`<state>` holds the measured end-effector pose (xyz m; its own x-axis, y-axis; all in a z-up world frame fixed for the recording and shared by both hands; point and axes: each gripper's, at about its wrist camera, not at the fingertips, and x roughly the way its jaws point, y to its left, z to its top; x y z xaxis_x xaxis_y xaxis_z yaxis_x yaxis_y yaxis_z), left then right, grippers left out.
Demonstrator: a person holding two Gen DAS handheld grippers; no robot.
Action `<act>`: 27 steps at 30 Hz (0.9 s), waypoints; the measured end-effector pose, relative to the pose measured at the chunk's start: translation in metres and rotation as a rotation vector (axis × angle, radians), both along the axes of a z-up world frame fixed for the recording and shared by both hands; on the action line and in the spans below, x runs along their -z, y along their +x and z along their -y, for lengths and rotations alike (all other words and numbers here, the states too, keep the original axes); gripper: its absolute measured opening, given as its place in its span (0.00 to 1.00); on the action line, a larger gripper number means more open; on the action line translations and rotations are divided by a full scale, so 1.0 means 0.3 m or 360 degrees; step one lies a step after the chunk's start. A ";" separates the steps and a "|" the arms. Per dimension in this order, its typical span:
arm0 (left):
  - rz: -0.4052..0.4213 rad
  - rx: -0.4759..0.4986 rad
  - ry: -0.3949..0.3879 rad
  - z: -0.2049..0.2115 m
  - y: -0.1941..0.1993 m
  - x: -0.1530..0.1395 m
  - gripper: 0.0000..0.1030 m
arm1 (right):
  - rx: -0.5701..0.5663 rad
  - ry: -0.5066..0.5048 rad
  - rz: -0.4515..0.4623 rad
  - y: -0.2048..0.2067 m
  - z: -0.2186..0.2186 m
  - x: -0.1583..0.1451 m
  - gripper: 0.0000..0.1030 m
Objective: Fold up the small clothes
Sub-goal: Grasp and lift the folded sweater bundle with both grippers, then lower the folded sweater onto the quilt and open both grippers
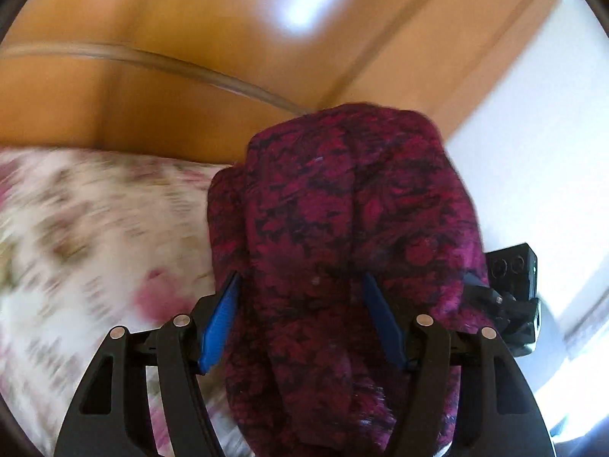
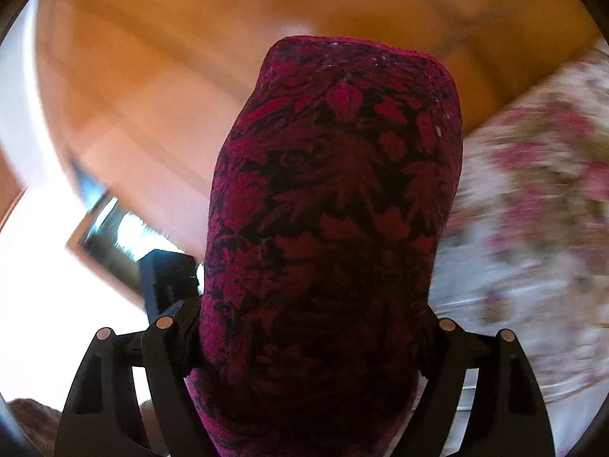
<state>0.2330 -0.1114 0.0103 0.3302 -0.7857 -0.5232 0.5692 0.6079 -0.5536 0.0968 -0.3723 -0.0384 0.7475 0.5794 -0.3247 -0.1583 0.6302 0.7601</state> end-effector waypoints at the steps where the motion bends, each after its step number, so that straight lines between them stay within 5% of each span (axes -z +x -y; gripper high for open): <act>1: -0.0001 0.0040 0.0096 0.089 0.019 0.014 0.62 | 0.0051 -0.0002 -0.0043 -0.007 0.044 0.035 0.77; 4: 0.0030 0.0083 0.0448 0.284 0.026 0.098 0.58 | 0.0180 0.0018 -0.0231 -0.040 0.156 0.186 0.77; 8: 0.0071 0.0045 0.0482 0.336 -0.033 0.153 0.59 | 0.0304 -0.0006 -0.0289 -0.123 0.208 0.281 0.92; 14: 0.0385 -0.0115 0.0638 0.319 -0.142 0.087 0.58 | 0.0501 -0.0520 -0.0239 -0.200 0.178 0.106 0.97; 20: 0.0347 -0.0246 0.0645 0.260 -0.125 0.084 0.54 | 0.0570 -0.1022 -0.0151 -0.138 0.015 -0.077 0.85; 23: 0.0359 -0.0256 0.0670 0.271 -0.116 0.092 0.54 | 0.0518 -0.1200 -0.0329 0.001 -0.071 -0.023 0.78; 27: 0.0422 -0.0326 0.0789 0.273 -0.118 0.108 0.54 | 0.0570 -0.1319 -0.0479 0.171 -0.137 0.045 0.86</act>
